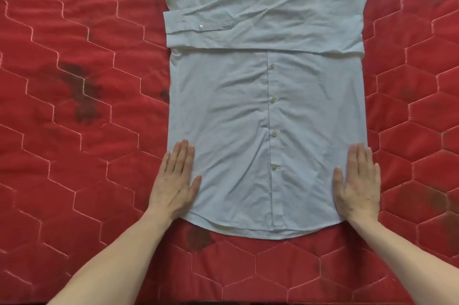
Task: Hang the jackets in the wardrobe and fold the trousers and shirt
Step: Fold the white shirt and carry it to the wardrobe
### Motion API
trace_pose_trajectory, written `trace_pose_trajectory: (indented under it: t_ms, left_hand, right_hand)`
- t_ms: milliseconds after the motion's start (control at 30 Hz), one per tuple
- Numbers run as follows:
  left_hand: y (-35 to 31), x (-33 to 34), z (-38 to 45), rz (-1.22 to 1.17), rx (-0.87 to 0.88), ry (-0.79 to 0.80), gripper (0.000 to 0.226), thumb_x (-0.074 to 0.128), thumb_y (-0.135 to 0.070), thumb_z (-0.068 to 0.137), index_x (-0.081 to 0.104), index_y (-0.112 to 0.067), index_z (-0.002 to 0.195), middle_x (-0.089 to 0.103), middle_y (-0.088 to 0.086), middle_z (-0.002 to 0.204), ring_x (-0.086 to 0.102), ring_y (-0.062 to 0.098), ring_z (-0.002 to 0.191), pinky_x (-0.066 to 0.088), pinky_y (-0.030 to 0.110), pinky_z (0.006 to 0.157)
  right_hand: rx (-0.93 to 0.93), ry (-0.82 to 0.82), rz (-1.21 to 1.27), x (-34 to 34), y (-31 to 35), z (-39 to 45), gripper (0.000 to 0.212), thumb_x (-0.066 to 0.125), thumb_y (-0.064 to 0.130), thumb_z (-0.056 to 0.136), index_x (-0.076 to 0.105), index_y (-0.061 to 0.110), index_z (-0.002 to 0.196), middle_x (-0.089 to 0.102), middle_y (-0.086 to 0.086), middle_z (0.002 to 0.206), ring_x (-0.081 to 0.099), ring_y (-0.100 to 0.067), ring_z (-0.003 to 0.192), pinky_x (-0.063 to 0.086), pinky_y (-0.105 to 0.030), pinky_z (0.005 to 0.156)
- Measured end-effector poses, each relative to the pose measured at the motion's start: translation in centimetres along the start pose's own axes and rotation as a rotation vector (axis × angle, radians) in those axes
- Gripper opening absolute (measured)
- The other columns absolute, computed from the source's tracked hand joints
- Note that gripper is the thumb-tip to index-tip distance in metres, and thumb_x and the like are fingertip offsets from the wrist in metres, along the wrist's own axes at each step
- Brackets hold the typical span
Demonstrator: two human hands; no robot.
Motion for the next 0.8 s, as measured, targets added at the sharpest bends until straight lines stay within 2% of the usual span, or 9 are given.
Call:
trace_pose_trajectory:
  t_ms: [133,233,367,433,500,567,667,733,800]
  left_hand:
    - [-1.4,1.2,-3.8,0.030,0.166,0.038,0.074,0.035,-0.048,0.104,0.021,-0.010,0.165,0.008,0.017,0.174,0.013,0.034,0.160,0.015,0.054,0.127]
    - [-1.2,1.5,-5.2,0.073,0.303,0.081,0.076,0.036,-0.057,0.104,0.018,-0.018,0.167,0.007,0.014,0.174,0.007,0.033,0.161,0.014,0.058,0.125]
    - [-0.4,0.3,-5.0,0.093,0.458,0.149,0.093,0.041,-0.076,0.097,0.017,-0.020,0.167,0.006,0.015,0.174,0.007,0.036,0.161,0.014,0.062,0.125]
    - [-0.4,-0.4,-4.9,0.106,0.487,0.175,0.101,0.045,-0.079,0.091,0.017,-0.019,0.167,0.004,0.018,0.174,0.006,0.040,0.160,0.015,0.067,0.124]
    - [-0.9,-1.0,-5.1,0.115,0.482,0.204,0.103,0.054,-0.068,0.084,0.020,-0.017,0.166,0.005,0.022,0.173,0.006,0.044,0.159,0.018,0.072,0.121]
    - [-1.5,-1.4,-5.1,0.138,0.469,0.227,0.104,0.064,-0.046,0.073,0.027,-0.015,0.164,0.010,0.026,0.171,0.009,0.047,0.158,0.025,0.073,0.118]
    - [-2.3,-1.9,-5.0,0.193,0.430,0.226,0.103,0.068,-0.005,0.059,0.039,-0.010,0.158,0.026,0.030,0.165,0.026,0.051,0.152,0.040,0.071,0.110]
    - [-2.7,-2.1,-5.1,0.222,0.429,0.174,0.085,0.052,0.006,0.073,0.037,-0.008,0.156,0.035,0.031,0.161,0.037,0.052,0.147,0.047,0.070,0.103]
    - [-2.9,-2.3,-5.0,0.217,0.414,0.128,0.072,0.032,0.005,0.082,0.036,-0.008,0.153,0.041,0.031,0.157,0.045,0.051,0.142,0.050,0.068,0.100]
  right_hand:
    - [-0.077,0.034,-0.079,0.2,-0.6,-1.2,0.071,0.024,0.047,0.105,0.010,0.017,0.168,0.006,-0.011,0.175,0.003,-0.028,0.162,0.008,-0.055,0.128]
    - [-0.340,0.044,-0.188,0.3,-2.0,-2.6,0.070,0.029,0.047,0.104,0.016,0.023,0.168,0.008,-0.010,0.176,0.009,-0.030,0.162,0.003,-0.057,0.128]
    - [-0.660,0.118,-0.289,-0.7,-3.6,-3.5,0.072,0.019,0.060,0.108,0.023,0.019,0.166,0.011,-0.010,0.175,0.015,-0.033,0.161,0.016,-0.061,0.127]
    - [-0.738,0.195,-0.329,-1.8,-4.3,-3.5,0.085,0.027,0.072,0.102,0.023,0.018,0.167,0.008,-0.013,0.175,0.010,-0.035,0.161,0.018,-0.059,0.127]
    - [-0.830,0.261,-0.350,-3.1,-4.6,-3.5,0.095,0.045,0.072,0.094,0.020,0.016,0.167,0.007,-0.017,0.174,0.008,-0.039,0.161,0.016,-0.056,0.128]
    - [-0.884,0.285,-0.374,-4.1,-4.2,-3.2,0.095,0.055,0.056,0.089,0.024,0.010,0.165,0.013,-0.024,0.172,0.014,-0.044,0.159,0.020,-0.054,0.127]
    - [-0.889,0.261,-0.423,-4.9,-2.5,-3.0,0.084,0.062,0.020,0.077,0.041,-0.001,0.156,0.034,-0.035,0.160,0.033,-0.055,0.148,0.040,-0.060,0.117]
    - [-0.936,0.221,-0.463,-5.1,-1.6,-3.4,0.071,0.050,0.001,0.080,0.048,-0.003,0.152,0.041,-0.038,0.154,0.042,-0.058,0.141,0.050,-0.061,0.107]
    - [-0.952,0.170,-0.454,-5.3,-1.3,-3.7,0.067,0.032,-0.014,0.087,0.052,0.000,0.150,0.045,-0.035,0.153,0.048,-0.056,0.137,0.055,-0.058,0.102]
Point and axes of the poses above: each hand's wrist, its own z-axis towards the middle knuckle, its own x-axis out of the palm, y = z × x, the point moved 3 cm from there along z, towards the middle knuckle
